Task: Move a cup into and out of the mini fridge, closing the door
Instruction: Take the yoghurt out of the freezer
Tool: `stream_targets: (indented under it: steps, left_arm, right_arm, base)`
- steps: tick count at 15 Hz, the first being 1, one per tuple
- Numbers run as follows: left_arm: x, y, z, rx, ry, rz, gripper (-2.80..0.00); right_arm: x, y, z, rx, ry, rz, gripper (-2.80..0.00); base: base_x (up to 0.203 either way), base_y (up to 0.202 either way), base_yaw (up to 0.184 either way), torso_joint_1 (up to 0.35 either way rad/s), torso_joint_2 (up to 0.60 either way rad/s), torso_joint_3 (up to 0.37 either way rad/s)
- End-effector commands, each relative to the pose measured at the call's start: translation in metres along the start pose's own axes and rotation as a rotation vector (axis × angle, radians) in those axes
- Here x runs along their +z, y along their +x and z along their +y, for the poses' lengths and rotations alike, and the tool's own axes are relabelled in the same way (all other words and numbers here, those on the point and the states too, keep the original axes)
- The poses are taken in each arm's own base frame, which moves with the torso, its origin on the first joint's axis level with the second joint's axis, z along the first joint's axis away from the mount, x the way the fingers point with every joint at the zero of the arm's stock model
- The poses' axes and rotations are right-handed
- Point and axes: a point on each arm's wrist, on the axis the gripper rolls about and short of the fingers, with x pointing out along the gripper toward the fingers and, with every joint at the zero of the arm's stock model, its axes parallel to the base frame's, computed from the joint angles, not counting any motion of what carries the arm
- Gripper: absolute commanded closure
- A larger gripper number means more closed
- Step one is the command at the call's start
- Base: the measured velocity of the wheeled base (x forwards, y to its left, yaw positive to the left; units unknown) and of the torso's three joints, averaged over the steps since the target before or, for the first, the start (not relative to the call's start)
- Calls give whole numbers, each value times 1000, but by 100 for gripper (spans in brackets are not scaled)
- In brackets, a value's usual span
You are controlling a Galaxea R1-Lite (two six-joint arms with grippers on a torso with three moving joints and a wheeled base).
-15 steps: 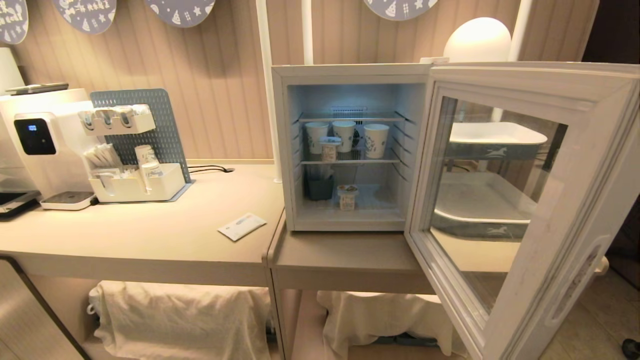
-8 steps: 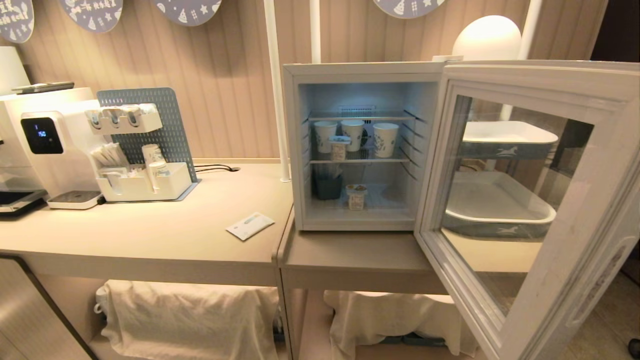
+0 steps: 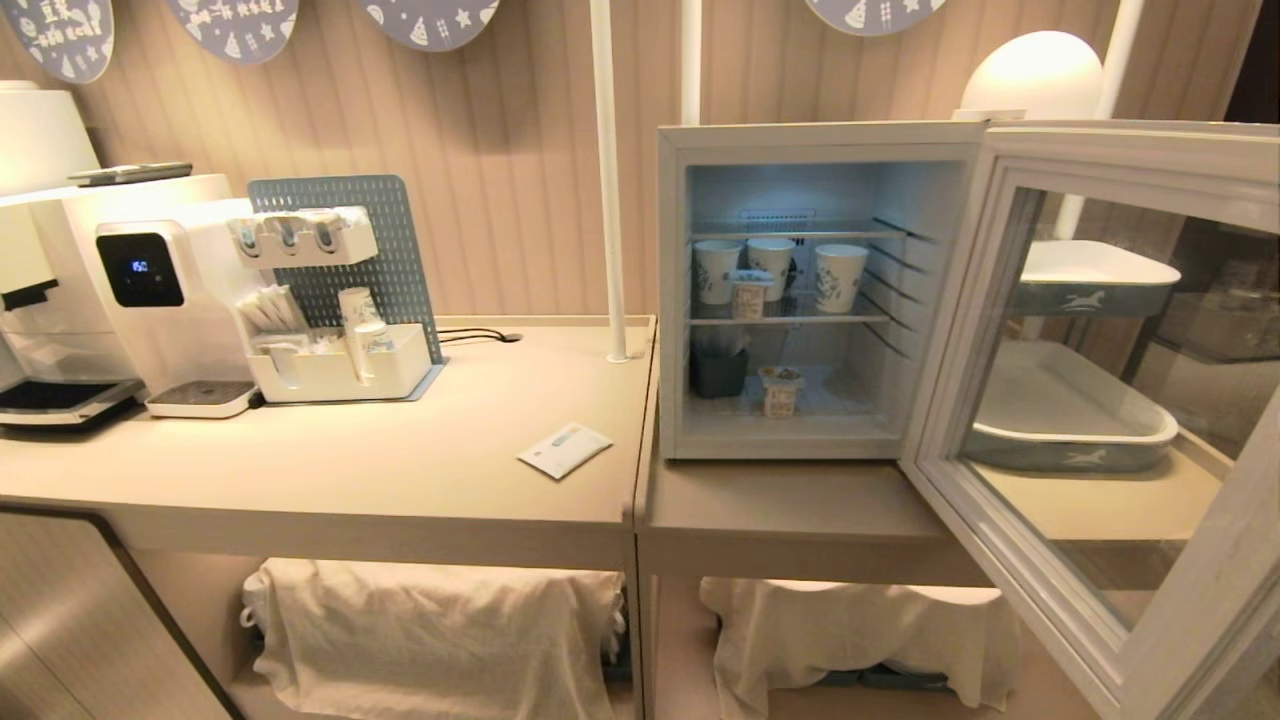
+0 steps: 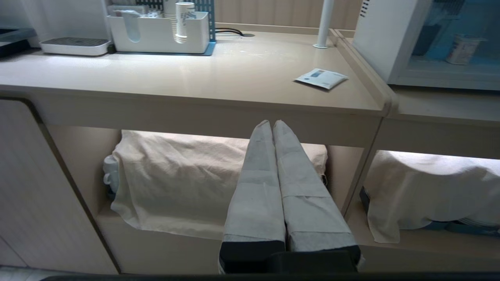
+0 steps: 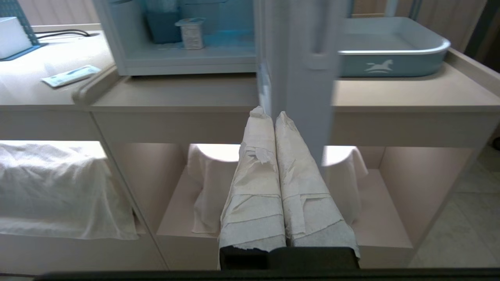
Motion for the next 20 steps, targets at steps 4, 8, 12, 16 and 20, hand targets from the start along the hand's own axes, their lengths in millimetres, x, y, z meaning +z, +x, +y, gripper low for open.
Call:
stream_targets:
  steps: [4,8,12,16,20]
  left_arm:
    - [0,0,0,2,0,1,0]
    - [0,0,0,2,-2,1,0]
    - [0,0,0,2,-2,1,0]
    - [0,0,0,2,-2,1,0]
    - [0,0,0,2,-2,1,0]
  right_arm:
    - [0,0,0,0,-1,0,0]
    - [0,0,0,0,-1,0,0]
    - [0,0,0,0,-1,0,0]
    - [0,0,0,0,-1,1,0]
    - [0,0,0,0,-1,1,0]
  base:
    - [0,193,1,2,4,1]
    - [0,191,1,3,0,2]
    - [0,189,-1,3,1,1]
    - [0,167,1,4,0,2]
    - [0,14,1,0,1,1]
